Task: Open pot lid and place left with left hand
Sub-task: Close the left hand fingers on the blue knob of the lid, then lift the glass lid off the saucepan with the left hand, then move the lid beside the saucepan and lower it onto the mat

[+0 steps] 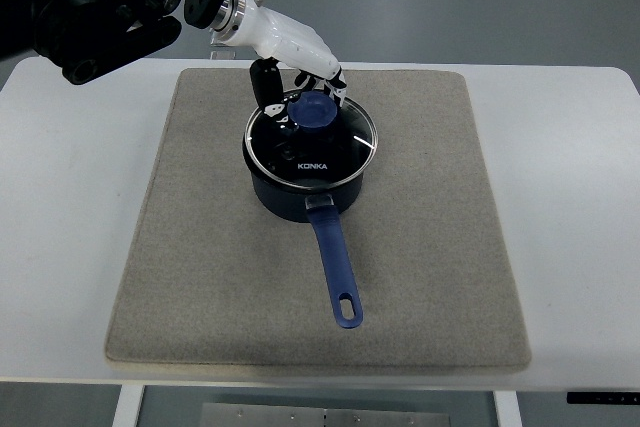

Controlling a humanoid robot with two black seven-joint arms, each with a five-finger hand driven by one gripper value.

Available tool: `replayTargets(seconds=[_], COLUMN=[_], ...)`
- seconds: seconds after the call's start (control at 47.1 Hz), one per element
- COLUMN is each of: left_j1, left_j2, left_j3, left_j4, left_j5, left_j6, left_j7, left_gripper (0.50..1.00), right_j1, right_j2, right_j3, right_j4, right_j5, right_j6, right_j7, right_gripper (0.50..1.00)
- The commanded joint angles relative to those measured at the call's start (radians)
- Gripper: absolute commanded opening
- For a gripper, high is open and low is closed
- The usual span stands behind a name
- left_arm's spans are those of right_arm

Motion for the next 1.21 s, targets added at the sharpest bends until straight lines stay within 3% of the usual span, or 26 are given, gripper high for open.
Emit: replayTargets(seconds=[0.0,0.552,1.189], left_j1=[0.0,0.014,0.112], left_j2=[0.004,0.06,0.256], left_j3=[-0.002,0.0,0.009], left_j4=[0.014,0.169,0.145], left_j5=[-0.005,-0.045,-0.04], left_j6=[0.013,0.033,0.078], left_j7=[0.0,0.0,0.0], left_gripper=[0.5,0.5,0.5], right_j1=[0.0,0.0,0.0], right_j2=[0.0,0.0,0.0], right_j3=[0.0,0.0,0.0], right_j4=[0.0,0.0,0.0], right_j5=[0.0,0.0,0.0], right_j6=[0.0,0.0,0.0], right_j7=[0.0,0.0,0.0], right_gripper=[0.915,0.915,0.915])
